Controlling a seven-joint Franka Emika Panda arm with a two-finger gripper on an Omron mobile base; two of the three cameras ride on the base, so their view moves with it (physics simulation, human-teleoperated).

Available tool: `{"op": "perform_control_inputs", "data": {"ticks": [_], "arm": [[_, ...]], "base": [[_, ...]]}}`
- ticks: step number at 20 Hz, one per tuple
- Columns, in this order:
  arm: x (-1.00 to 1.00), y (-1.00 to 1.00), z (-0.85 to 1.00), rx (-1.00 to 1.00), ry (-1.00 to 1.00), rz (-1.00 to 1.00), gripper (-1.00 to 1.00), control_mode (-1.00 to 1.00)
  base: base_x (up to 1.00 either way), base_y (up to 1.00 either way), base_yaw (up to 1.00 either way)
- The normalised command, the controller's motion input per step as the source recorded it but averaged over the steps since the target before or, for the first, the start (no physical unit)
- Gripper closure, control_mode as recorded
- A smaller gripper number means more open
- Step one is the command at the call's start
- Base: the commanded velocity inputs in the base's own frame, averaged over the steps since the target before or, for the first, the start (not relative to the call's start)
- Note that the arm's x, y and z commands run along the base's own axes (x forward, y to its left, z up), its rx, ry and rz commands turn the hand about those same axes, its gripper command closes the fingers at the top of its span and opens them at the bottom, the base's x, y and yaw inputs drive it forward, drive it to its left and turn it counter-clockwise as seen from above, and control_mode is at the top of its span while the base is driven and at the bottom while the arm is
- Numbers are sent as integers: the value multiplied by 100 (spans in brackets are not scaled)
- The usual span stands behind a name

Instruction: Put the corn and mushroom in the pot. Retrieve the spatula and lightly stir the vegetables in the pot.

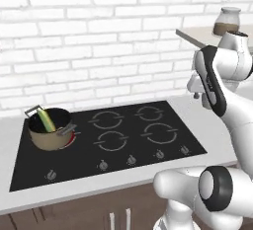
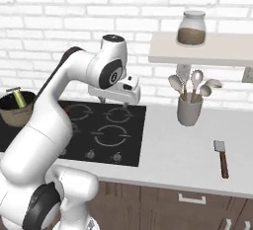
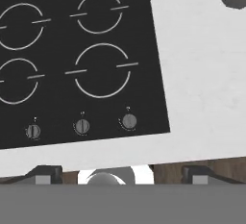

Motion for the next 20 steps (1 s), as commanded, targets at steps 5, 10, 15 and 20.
{"op": "perform_control_inputs", "data": {"ticks": [5, 10, 15, 20], "arm": [[0, 0, 0, 0, 0, 0, -100, 100], [-11, -100, -28, 8, -6, 0, -100, -100], [-22, -100, -70, 6, -3, 0, -100, -100], [0, -95, -78, 0, 1, 0, -100, -100]], "base": [[31, -100, 0], [0, 0, 0], [0, 0, 0], [0, 0, 0]]}}
